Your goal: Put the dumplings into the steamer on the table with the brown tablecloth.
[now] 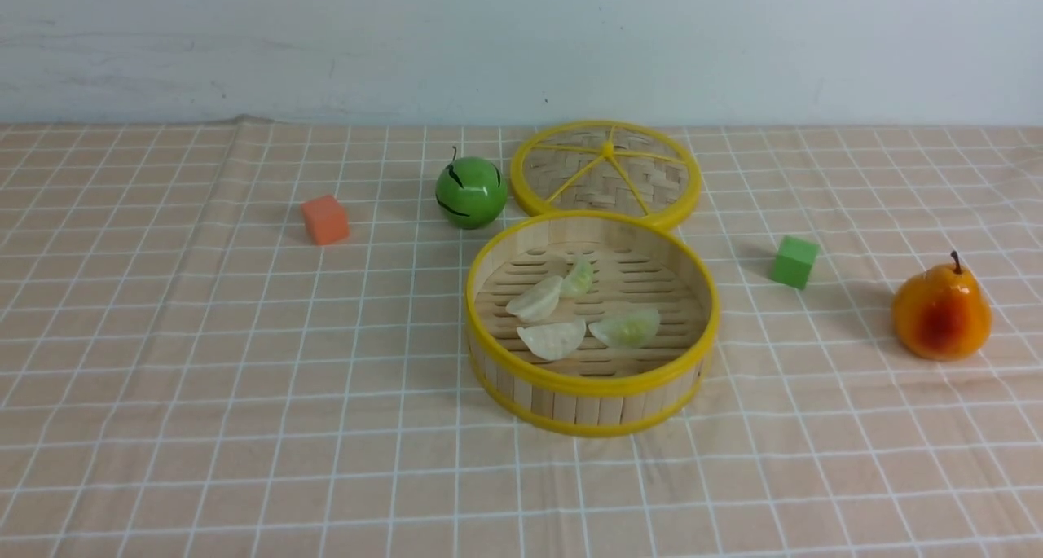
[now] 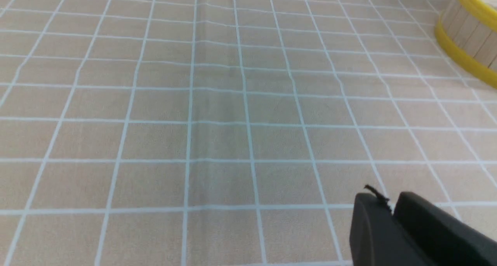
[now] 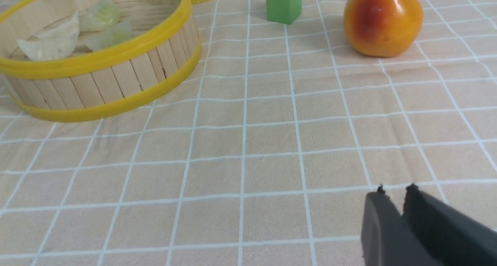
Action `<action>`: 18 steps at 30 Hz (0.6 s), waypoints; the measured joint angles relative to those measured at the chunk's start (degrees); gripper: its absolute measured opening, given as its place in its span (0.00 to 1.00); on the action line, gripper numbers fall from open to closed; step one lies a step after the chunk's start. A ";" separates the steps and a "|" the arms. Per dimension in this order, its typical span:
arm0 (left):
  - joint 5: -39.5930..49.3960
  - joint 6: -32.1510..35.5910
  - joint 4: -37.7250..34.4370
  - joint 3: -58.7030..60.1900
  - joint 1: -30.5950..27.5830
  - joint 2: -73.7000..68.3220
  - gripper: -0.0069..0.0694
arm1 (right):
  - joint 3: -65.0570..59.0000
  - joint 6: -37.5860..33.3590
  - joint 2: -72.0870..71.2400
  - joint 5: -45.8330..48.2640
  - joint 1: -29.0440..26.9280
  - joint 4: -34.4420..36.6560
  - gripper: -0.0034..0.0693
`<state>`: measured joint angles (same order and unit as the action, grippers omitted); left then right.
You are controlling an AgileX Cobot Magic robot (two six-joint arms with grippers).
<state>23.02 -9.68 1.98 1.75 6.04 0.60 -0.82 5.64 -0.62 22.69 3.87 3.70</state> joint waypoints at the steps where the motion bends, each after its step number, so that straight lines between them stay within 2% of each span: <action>1: 0.05 1.34 -0.16 0.00 0.01 0.00 0.12 | 0.00 0.00 0.00 0.00 0.00 0.00 0.18; 3: 0.05 3.30 -0.50 0.00 -0.06 0.00 0.07 | 0.00 0.00 0.00 0.00 0.00 0.00 0.18; 18: 0.05 5.31 -2.89 0.00 -0.06 0.00 0.07 | 0.00 0.00 0.00 0.00 0.00 0.00 0.21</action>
<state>23.07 -4.37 -0.91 1.75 5.98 0.60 -0.82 5.64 -0.62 22.69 3.87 3.70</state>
